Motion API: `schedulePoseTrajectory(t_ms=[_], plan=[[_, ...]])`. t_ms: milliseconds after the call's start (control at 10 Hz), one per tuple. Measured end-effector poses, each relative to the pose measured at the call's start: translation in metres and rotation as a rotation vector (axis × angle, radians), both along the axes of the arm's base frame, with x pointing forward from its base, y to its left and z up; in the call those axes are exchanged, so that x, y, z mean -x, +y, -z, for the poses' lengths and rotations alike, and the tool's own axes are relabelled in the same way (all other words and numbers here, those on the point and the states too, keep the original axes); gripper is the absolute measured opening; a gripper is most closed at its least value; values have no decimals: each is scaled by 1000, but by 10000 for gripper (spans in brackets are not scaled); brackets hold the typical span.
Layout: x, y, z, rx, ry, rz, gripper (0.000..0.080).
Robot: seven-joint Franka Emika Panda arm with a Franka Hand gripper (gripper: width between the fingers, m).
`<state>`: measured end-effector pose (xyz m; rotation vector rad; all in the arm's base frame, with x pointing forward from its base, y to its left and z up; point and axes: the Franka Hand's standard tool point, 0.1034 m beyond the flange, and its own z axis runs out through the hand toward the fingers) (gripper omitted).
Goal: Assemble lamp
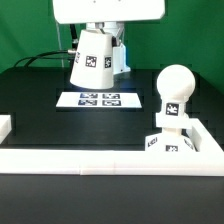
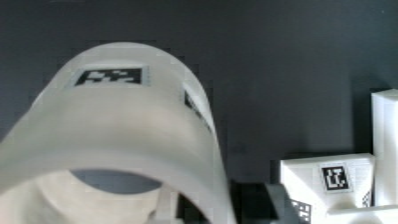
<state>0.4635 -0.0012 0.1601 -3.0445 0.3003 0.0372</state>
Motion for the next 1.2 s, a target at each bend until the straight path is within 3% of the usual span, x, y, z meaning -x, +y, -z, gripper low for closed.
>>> schedulePoseTrajectory(t_ms=[200,400,800,1000,1200], plan=[[-18,24,-21,-35,0,-15,44],[-34,37,-34,-57,-12,-17,44],[-67,77,-66,-64,4,79,44],[-88,93,-73,-66,1,114,44],[-98,98,-73,-64,-4,130,44]])
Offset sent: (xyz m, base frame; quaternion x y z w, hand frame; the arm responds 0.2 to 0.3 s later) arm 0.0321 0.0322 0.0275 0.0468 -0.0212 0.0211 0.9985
